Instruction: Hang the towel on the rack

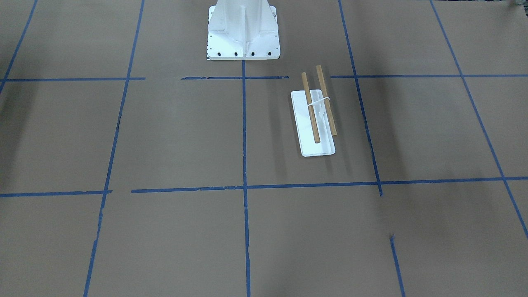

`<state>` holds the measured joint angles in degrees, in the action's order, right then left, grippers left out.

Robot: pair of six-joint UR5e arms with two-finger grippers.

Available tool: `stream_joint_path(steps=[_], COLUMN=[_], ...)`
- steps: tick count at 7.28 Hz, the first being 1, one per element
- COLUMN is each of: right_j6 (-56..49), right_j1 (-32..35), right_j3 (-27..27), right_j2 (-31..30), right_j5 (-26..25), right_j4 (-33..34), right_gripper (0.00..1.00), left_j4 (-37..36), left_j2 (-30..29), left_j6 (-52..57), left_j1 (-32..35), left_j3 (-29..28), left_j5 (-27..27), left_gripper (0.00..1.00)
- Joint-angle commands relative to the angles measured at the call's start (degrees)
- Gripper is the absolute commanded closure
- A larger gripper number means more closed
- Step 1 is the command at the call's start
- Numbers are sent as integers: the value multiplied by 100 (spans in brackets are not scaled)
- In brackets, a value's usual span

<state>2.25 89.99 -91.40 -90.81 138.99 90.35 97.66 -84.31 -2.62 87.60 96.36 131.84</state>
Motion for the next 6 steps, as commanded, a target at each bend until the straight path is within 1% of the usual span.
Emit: stream_joint_path(steps=[1,3,4,5,6], right_j6=[21,-4,265,389,373], right_j1=[-7,-7,175,160,107], right_j3=[52,26,61,366,899], right_j2=[2,98,108,12,-6], right_j5=[-12,-3,109,137,93], right_j4=[-26,-104,-131,-218,-1055], right_gripper=[0,0,0,0,0], left_j4=[-1,-1,8,16,25], left_j2=[2,-24,-42,-42,-51], left_j6=[-2,-10,-19,-28,-28], left_j1=[-6,-6,3,3,3], left_j3=[15,50,58,59,59], left_j5=[0,9,113,393,413], left_gripper=[0,0,0,0,0])
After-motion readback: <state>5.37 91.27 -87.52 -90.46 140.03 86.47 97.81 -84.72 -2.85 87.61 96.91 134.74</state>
